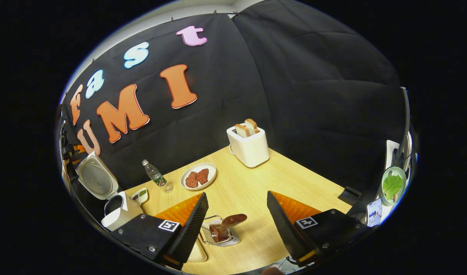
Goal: Close the left gripper, press the button to open the rice cooker; take a wooden spoon from the chopstick holder with the right hand, scoop a spoonful of rice and pour it into the rice cooker, then put the wooden spoon back into the chopstick holder.
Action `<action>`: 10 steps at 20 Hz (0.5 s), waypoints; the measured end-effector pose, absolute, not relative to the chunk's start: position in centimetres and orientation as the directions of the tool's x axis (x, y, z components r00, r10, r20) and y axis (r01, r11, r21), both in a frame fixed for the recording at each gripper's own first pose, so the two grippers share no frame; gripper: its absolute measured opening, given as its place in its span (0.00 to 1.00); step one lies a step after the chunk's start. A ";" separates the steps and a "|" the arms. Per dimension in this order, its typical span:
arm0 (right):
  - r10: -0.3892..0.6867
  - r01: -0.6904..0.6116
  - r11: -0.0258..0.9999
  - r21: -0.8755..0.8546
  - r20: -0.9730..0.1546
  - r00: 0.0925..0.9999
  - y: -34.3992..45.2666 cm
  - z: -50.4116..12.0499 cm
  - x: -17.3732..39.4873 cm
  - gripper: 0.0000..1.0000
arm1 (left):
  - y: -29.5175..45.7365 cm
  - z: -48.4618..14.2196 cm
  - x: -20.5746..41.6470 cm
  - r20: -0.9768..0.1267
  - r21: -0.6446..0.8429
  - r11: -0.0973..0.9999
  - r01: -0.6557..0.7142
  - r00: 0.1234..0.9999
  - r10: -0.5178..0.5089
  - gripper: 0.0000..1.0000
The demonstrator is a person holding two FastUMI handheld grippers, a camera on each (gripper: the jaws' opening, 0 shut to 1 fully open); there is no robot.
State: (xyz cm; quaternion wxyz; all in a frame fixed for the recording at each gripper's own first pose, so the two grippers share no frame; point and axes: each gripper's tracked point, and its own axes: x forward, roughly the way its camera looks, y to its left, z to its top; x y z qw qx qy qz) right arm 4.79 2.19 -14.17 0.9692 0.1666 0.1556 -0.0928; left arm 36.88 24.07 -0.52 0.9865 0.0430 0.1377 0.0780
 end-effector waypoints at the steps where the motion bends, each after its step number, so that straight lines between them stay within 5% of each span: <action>1: -0.127 0.230 0.928 0.292 -0.333 0.934 2.4 -14.0 4.9 0.95 | 24.3 -1.1 37.1 -0.275 0.114 0.983 -0.145 0.946 0.172 1.00; 10: -0.089 0.157 0.947 0.281 -0.241 0.966 4.9 -8.8 6.4 0.95 | 24.0 -2.6 35.8 -0.293 0.197 0.971 -0.134 0.937 0.189 0.99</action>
